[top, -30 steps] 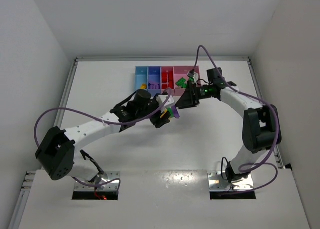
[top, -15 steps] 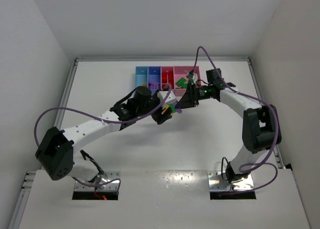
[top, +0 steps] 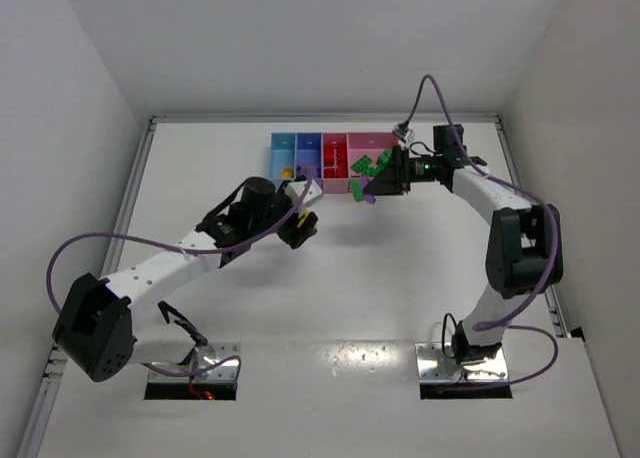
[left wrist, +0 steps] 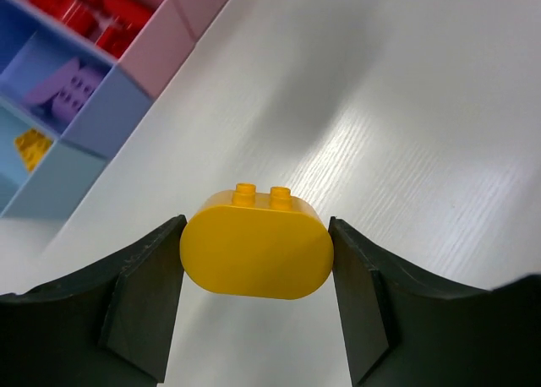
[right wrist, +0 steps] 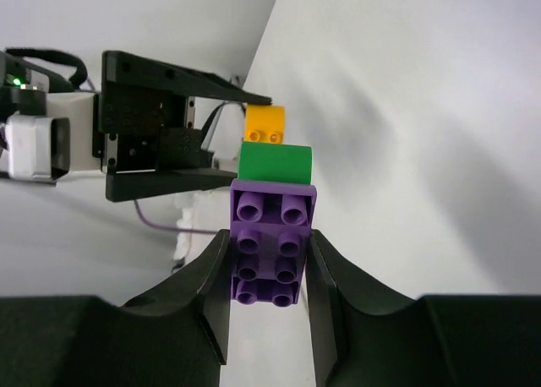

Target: Sort the legos into containers by color

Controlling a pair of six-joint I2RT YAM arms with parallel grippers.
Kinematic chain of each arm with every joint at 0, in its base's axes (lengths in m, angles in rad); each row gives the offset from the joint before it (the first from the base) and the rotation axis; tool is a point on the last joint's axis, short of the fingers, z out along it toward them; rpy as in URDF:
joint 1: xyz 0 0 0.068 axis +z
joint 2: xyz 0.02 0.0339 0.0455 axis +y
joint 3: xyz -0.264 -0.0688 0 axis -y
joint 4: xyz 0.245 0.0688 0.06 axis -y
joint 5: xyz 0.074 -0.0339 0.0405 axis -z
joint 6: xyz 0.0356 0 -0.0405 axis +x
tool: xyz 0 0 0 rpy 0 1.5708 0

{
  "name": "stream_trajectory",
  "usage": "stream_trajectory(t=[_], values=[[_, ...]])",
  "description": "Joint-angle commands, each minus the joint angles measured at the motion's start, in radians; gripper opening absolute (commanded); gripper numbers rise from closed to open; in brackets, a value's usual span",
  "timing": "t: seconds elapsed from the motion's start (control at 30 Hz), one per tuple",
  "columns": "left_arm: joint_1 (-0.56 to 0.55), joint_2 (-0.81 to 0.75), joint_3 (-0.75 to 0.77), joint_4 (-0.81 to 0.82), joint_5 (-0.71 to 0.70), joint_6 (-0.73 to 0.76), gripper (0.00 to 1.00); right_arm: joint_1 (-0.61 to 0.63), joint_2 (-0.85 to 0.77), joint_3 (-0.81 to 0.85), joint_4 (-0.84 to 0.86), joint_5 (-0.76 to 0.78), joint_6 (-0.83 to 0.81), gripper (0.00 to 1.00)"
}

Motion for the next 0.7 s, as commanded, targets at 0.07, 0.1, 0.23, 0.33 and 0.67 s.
stream_trajectory(t=[0.07, 0.1, 0.23, 0.33, 0.67], values=[[0.129, -0.086, -0.022, -0.007, -0.025, -0.067, 0.35, 0.004, 0.08, 0.187, 0.075, 0.03, 0.005, 0.0], [0.15, -0.1, -0.022, -0.007, -0.025, -0.104, 0.35, 0.018, 0.114, 0.214, 0.075, 0.03, 0.005, 0.0], [0.28, -0.111, -0.013, -0.007, 0.073, -0.193, 0.35, 0.055, 0.19, 0.352, 0.075, 0.091, 0.005, 0.0], [0.334, -0.062, 0.035, -0.018, 0.165, -0.266, 0.35, 0.066, 0.214, 0.391, 0.075, 0.12, 0.005, 0.0], [0.325, 0.162, 0.282, 0.043, 0.071, -0.35, 0.35, 0.067, 0.123, 0.311, 0.075, 0.154, -0.005, 0.0]])
